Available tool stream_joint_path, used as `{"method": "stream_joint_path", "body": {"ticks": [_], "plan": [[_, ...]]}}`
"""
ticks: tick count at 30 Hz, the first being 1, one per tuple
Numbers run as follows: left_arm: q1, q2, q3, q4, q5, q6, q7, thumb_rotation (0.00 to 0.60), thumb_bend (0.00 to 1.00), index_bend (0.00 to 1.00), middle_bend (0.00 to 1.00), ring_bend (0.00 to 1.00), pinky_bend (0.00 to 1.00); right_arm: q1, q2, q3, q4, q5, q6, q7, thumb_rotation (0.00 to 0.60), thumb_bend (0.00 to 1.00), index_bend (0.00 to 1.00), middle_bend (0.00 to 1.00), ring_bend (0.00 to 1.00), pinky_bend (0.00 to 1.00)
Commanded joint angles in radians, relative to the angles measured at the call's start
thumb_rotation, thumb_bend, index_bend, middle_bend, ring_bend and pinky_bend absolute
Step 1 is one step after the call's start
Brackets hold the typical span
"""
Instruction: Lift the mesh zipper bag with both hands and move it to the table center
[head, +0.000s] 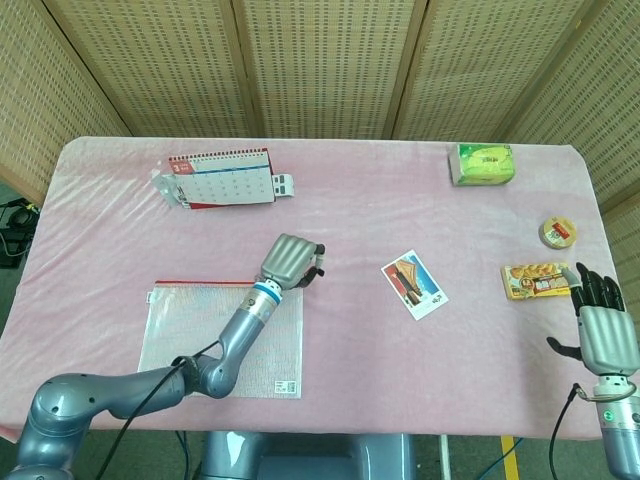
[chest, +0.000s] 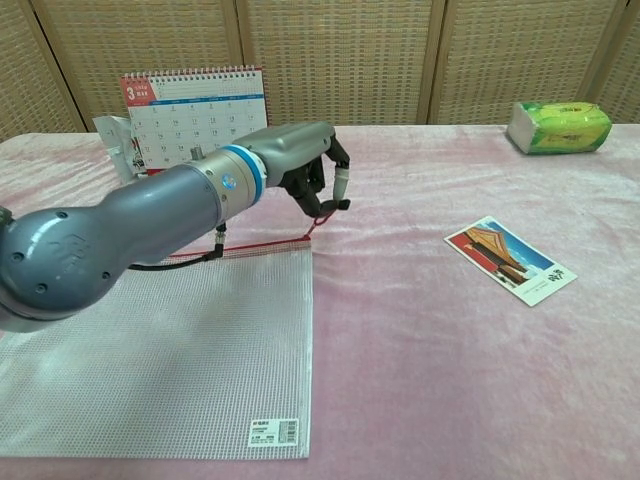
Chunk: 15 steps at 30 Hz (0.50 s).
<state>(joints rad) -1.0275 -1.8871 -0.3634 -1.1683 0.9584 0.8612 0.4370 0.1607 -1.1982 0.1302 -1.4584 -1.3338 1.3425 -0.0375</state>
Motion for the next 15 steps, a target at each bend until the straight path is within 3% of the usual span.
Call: {"method": "stream_joint_path", "body": {"ticks": [1,3,5,6,7,8,10,11,12,15], "plan": [[0.041,0.083,-0.009,-0.103,0.028,0.030,-0.047,0.600,0.54,0.76,0.98,0.95,1.00,0.005,0.001,-0.001,-0.007,-0.001,-0.014,0.016,0.600,0.00,0.08,0.00,0.00,0.00],[0.056,0.112,-0.003,-0.143,0.043,0.040,-0.066,0.600,0.54,0.76,0.98,0.95,1.00,0.017,0.007,-0.001,-0.020,-0.001,-0.041,0.036,0.600,0.00,0.09,0.08,0.04,0.00],[0.072,0.138,0.002,-0.183,0.060,0.048,-0.094,0.600,0.54,0.77,0.98,0.95,1.00,0.045,0.027,0.002,-0.051,-0.011,-0.091,0.073,0.600,0.00,0.09,0.29,0.22,0.00],[0.077,0.148,0.005,-0.197,0.072,0.055,-0.104,0.600,0.54,0.78,0.98,0.95,1.00,0.061,0.040,0.006,-0.067,-0.016,-0.116,0.092,0.600,0.00,0.10,0.43,0.38,0.01],[0.081,0.156,0.007,-0.207,0.081,0.061,-0.113,0.600,0.54,0.78,0.98,0.95,1.00,0.083,0.056,0.011,-0.089,-0.020,-0.152,0.113,0.600,0.00,0.11,0.56,0.52,0.09],[0.083,0.160,0.009,-0.213,0.089,0.065,-0.118,0.600,0.54,0.78,0.98,0.95,1.00,0.099,0.068,0.014,-0.105,-0.021,-0.180,0.127,0.600,0.00,0.11,0.62,0.59,0.17],[0.087,0.168,0.016,-0.229,0.118,0.081,-0.133,0.600,0.54,0.78,0.98,0.95,1.00,0.175,0.105,0.035,-0.172,-0.010,-0.306,0.173,0.600,0.00,0.13,0.75,0.73,0.54],[0.089,0.173,0.019,-0.245,0.127,0.089,-0.139,0.600,0.54,0.78,0.98,0.95,1.00,0.232,0.127,0.060,-0.215,0.031,-0.412,0.226,0.600,0.00,0.13,0.78,0.77,0.65],[0.090,0.175,0.020,-0.250,0.129,0.091,-0.140,0.600,0.54,0.78,0.98,0.95,1.00,0.249,0.138,0.068,-0.227,0.049,-0.448,0.244,0.600,0.00,0.14,0.81,0.80,0.77],[0.086,0.179,0.017,-0.267,0.136,0.103,-0.139,0.600,0.54,0.79,0.98,0.95,1.00,0.316,0.156,0.104,-0.272,0.109,-0.574,0.340,0.600,0.00,0.18,0.87,0.87,0.96]]}}
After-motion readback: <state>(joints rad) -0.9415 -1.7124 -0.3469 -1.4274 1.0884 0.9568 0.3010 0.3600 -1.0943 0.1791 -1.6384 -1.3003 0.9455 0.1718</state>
